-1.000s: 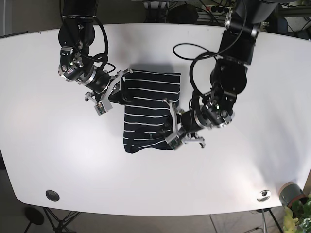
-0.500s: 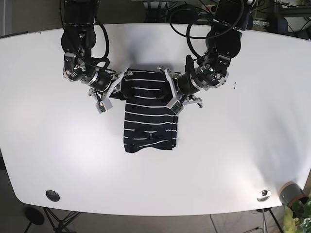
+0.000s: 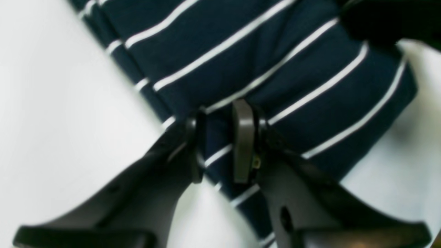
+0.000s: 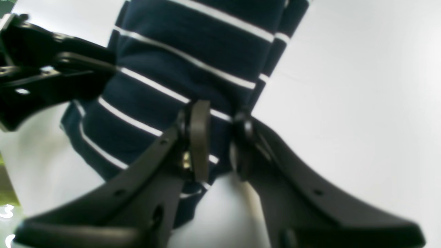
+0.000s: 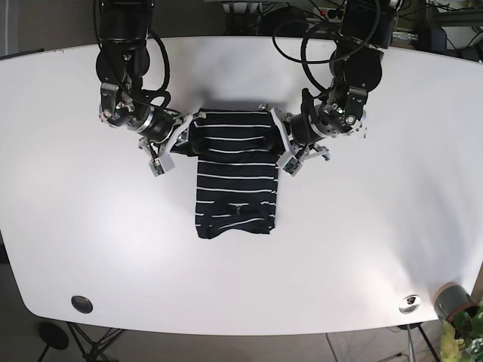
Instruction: Fold the T-shirt properly
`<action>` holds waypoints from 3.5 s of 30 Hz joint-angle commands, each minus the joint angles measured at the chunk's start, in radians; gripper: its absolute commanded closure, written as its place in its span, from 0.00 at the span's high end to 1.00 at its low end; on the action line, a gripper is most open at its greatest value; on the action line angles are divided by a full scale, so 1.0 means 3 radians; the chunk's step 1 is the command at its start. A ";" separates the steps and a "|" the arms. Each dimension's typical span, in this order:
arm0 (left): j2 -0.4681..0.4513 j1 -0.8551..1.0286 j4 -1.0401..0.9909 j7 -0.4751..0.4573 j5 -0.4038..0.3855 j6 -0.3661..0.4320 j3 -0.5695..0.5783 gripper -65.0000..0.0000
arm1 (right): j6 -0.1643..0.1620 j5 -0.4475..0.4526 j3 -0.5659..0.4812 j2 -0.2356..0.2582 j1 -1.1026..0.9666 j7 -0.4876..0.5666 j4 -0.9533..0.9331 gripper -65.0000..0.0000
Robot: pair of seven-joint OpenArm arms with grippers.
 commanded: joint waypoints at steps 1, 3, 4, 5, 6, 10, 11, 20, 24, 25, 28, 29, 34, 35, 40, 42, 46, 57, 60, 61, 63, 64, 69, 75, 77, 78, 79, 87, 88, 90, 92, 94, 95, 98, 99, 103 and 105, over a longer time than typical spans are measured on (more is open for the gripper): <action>-0.0014 -0.0057 0.0297 -0.0063 -0.0020 0.0017 -0.0019 0.18 | 0.0006 0.0066 0.0017 0.0016 0.0054 -0.0036 0.0289 0.17; -0.0014 -0.0057 0.0440 -0.0063 -0.0010 0.0027 -0.0019 0.18 | 0.0006 0.0071 0.0022 0.0016 0.0059 -0.0163 0.0433 0.17; -0.0009 -0.0062 0.0522 -0.0063 0.0001 0.0032 -0.0014 0.19 | 0.0006 0.0071 0.0027 0.0016 0.0064 -0.0235 0.0509 0.17; -0.0004 -0.0067 0.0578 -0.0063 0.0001 0.0053 -0.0014 0.19 | 0.0001 0.0071 0.0027 0.0016 0.0064 -0.0276 0.0576 0.17; 0.0006 -0.0072 0.0619 -0.0063 0.0001 0.0109 -0.0004 0.19 | 0.0001 0.0071 0.0027 0.0016 0.0064 -0.0307 0.0627 0.17; 0.0170 -0.0082 0.0742 -0.0063 0.0006 0.0615 0.0011 0.37 | 0.0001 0.0066 0.0027 0.0016 0.0064 -0.0409 0.0821 0.17; 0.0201 -0.0098 0.0757 -0.0063 0.0006 0.0718 0.0011 0.43 | 0.0001 0.0066 0.0027 0.0016 0.0064 -0.0419 0.0832 0.17; 0.0518 -0.0358 0.0686 -0.0084 0.0262 0.1930 0.0533 0.74 | 0.0001 0.0081 0.0416 -0.0010 0.0069 -0.0557 0.0837 0.17; 0.0671 -0.0404 0.0538 -0.0186 0.0701 0.2262 0.0840 0.84 | 0.0001 0.0081 0.0580 -0.0010 0.0074 -0.0578 0.0837 0.17; 0.0687 -0.0404 0.0481 -0.0283 0.0793 0.2359 0.0911 0.86 | 0.0001 0.0081 0.0616 -0.0005 0.0074 -0.0578 0.0837 0.17; 0.0717 -0.0399 0.0318 -0.0569 0.1008 0.2513 0.1121 0.92 | 0.0001 0.0081 0.0718 -0.0005 0.0074 -0.0578 0.0837 0.17; 0.0717 -0.0399 0.0241 -0.0636 0.1054 0.2533 0.1188 0.94 | 0.0001 0.0081 0.0754 -0.0005 0.0090 -0.0578 0.0837 0.17; 0.0779 -0.0404 -0.0112 -0.0754 0.1121 0.2682 0.1326 0.96 | 0.0001 0.0081 0.0856 -0.0005 0.0100 -0.0583 0.0832 0.17; 0.0804 -0.0404 -0.0189 -0.0784 0.1121 0.2707 0.1326 0.96 | 0.0001 0.0081 0.0871 -0.0005 0.0100 -0.0583 0.0832 0.17; 0.0830 -0.0404 -0.0593 -0.0963 0.1121 0.2728 0.1336 0.96 | 0.0001 0.0081 0.0892 -0.0005 0.0100 -0.0583 0.0832 0.17; 0.0830 -0.0404 -0.0854 -0.1025 0.1116 0.2723 0.1341 0.96 | 0.0001 0.0081 0.0892 -0.0005 0.0100 -0.0583 0.0832 0.17; 0.0830 -0.0415 -0.1186 -0.1040 0.1116 0.2610 0.1341 0.95 | 0.0001 0.0081 0.0892 -0.0005 0.0100 -0.0583 0.0832 0.17; 0.0559 -0.0312 -0.1222 -0.0779 0.1105 0.1792 0.0717 0.90 | 0.0001 0.0081 0.0892 -0.0005 0.0141 -0.0583 0.0832 0.17; 0.0416 -0.0312 -0.1207 -0.0687 0.1105 0.1521 0.0374 0.88 | 0.0001 0.0081 0.0892 -0.0005 0.0151 -0.0583 0.0832 0.17; 0.0364 -0.0312 -0.1176 -0.0641 0.1105 0.1454 0.0257 0.88 | 0.0001 0.0081 0.0892 -0.0005 0.0151 -0.0583 0.0832 0.17; 0.0283 -0.0312 -0.1114 -0.0559 0.1105 0.1321 0.0047 0.87 | 0.0001 0.0081 0.0892 -0.0005 0.0156 -0.0583 0.0832 0.17; 0.0232 -0.0312 -0.1084 -0.0518 0.1105 0.1224 -0.0055 0.87 | 0.0001 0.0081 0.0892 -0.0005 0.0161 -0.0583 0.0832 0.17; -0.0106 -0.0333 -0.1038 -0.0350 0.1111 0.0866 -0.0480 0.87 | 0.0001 0.0081 0.0892 -0.0005 0.0161 -0.0583 0.0832 0.17; -0.0633 -0.0333 -0.1058 -0.0355 0.1116 0.0661 -0.0761 0.87 | 0.0001 0.0081 0.0892 -0.0005 0.0161 -0.0583 0.0832 0.17; -0.0822 -0.0333 -0.1135 -0.0360 0.1111 0.0590 -0.0771 0.87 | 0.0001 0.0081 0.0892 -0.0005 0.0161 -0.0583 0.0832 0.17; -0.0935 -0.0333 -0.1191 -0.0365 0.1111 0.0564 -0.0776 0.87 | 0.0001 0.0081 0.0892 -0.0005 0.0161 -0.0583 0.0832 0.17; -0.1011 -0.0333 -0.1232 -0.0365 0.1105 0.0554 -0.0781 0.87 | 0.0001 0.0081 0.0892 -0.0005 0.0161 -0.0583 0.0832 0.17; -0.1492 -0.0312 -0.1784 -0.0759 0.1105 0.0257 -0.1211 0.87 | 0.0001 0.0081 0.0892 -0.0005 0.0161 -0.0583 0.0842 0.17; -0.1553 -0.0323 -0.1912 -0.0815 0.1105 0.0191 -0.1272 0.87 | 0.0001 0.0081 0.0892 -0.0005 0.0161 -0.0583 0.0842 0.17; -0.1651 -0.0333 -0.2107 -0.0917 0.1105 0.0119 -0.1359 0.87 | 0.0001 0.0081 0.0892 -0.0005 0.0156 -0.0583 0.0847 0.17; -0.1738 -0.0323 -0.2270 -0.1020 0.1105 0.0068 -0.1472 0.87 | 0.0001 0.0081 0.0892 -0.0005 0.0146 -0.0583 0.0847 0.17; -0.1814 -0.0312 -0.2388 -0.1086 0.1105 0.0032 -0.1544 0.87 | 0.0001 0.0081 0.0892 0.0001 0.0146 -0.0583 0.0847 0.17; -0.1865 -0.0312 -0.2454 -0.1117 0.1105 0.0017 -0.1569 0.87 | 0.0001 0.0081 0.0892 0.0006 0.0146 -0.0583 0.0847 0.17; -0.1978 -0.0312 -0.2577 -0.1199 0.1105 -0.0014 -0.1579 0.87 | 0.0006 0.0081 0.0892 0.0006 0.0141 -0.0583 0.0847 0.17; -0.1998 -0.0312 -0.2613 -0.1224 0.1105 -0.0014 -0.1579 0.87 | 0.0011 0.0081 0.0892 0.0006 0.0141 -0.0583 0.0847 0.17; -0.2085 -0.0312 -0.2685 -0.1260 0.1105 -0.0019 -0.1584 0.87 | 0.0016 0.0081 0.0892 0.0006 0.0141 -0.0583 0.0847 0.17; -0.2096 -0.0312 -0.2664 -0.1260 0.1105 -0.0039 -0.1595 0.87 | 0.0022 0.0081 0.0892 0.0006 0.0141 -0.0583 0.0847 0.17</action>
